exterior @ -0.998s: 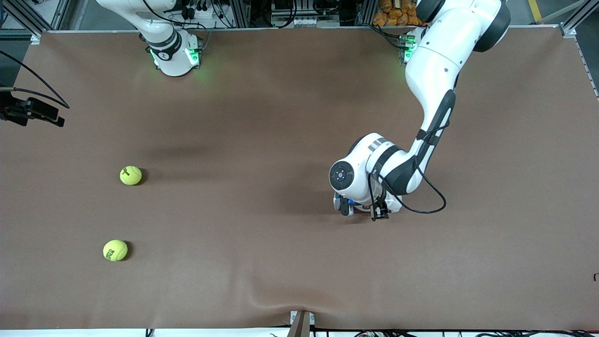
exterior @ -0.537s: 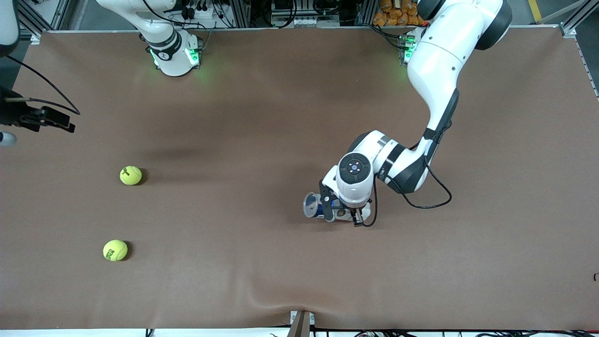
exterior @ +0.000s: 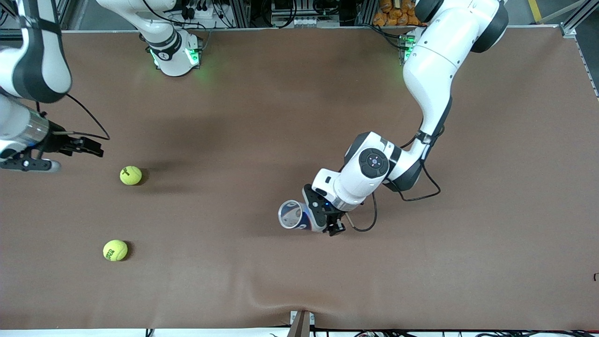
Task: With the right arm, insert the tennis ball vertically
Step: 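Stand the can upright with the left gripper while the right gripper reaches a ball, then grasp the nearer tennis ball with the right gripper, then carry the ball over the can opening and release it inside, then reach the right gripper to the second tennis ball and grasp it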
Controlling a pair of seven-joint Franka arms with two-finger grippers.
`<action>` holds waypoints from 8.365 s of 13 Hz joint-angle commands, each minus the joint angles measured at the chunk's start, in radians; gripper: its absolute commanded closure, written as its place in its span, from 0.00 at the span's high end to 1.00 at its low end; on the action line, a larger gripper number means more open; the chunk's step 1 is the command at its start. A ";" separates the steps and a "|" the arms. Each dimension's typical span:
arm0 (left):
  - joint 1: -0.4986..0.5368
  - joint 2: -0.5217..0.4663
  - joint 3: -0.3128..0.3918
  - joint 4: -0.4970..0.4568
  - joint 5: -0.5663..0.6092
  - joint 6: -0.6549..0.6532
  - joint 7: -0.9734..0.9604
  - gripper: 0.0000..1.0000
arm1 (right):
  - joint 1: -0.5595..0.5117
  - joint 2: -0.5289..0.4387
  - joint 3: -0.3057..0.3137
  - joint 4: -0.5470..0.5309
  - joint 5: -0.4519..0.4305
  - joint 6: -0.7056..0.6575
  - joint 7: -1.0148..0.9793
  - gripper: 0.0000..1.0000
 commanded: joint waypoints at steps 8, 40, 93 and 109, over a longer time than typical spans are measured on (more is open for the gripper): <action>-0.064 0.067 -0.103 -0.001 -0.198 0.421 -0.001 0.73 | -0.002 0.255 -0.001 -0.095 0.003 0.314 -0.010 1.00; -0.141 0.263 -0.143 -0.060 -0.338 0.807 -0.004 0.72 | 0.002 0.264 0.148 0.463 0.082 -0.217 0.005 0.44; -0.160 0.272 -0.141 -0.049 -0.332 0.810 -0.005 0.74 | 0.095 0.652 0.138 0.752 0.074 0.027 0.067 1.00; -0.158 0.271 -0.143 -0.041 -0.332 0.810 -0.005 0.74 | -0.088 0.870 0.139 0.752 0.054 0.416 -0.726 1.00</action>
